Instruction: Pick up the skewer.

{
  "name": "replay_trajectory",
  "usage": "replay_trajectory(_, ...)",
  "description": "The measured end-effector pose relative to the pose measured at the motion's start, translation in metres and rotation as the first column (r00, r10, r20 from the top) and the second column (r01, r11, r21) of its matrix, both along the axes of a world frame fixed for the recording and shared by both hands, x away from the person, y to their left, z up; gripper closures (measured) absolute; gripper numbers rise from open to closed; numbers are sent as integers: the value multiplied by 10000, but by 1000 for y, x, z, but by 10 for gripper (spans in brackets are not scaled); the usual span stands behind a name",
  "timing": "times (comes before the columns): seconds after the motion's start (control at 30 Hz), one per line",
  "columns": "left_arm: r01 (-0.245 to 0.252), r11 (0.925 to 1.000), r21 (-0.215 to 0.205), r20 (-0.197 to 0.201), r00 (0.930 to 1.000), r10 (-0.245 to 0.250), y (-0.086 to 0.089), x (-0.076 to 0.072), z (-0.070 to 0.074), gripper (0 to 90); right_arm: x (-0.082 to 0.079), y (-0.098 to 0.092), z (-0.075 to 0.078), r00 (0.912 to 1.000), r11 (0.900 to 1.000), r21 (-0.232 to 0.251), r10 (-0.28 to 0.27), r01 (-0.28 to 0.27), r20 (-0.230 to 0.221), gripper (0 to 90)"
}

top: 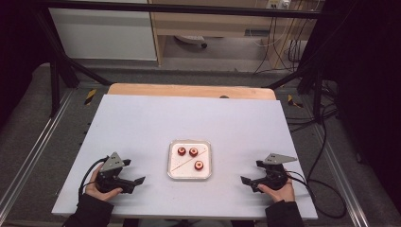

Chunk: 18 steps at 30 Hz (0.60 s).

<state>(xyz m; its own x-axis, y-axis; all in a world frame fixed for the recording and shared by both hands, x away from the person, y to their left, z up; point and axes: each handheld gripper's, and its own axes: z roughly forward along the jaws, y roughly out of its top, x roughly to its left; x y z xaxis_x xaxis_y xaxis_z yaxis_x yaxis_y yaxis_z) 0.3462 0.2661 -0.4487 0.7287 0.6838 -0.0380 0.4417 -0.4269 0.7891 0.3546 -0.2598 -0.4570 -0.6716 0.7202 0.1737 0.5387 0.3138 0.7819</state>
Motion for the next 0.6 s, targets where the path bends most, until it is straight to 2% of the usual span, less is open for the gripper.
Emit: replay_trajectory(0.6, 193, 9998, 57, -33, 9998, -193, -14, -1, 4, 101, 0, 0, 1, 10000, 9999, 164, -14, 14, -12, 20)
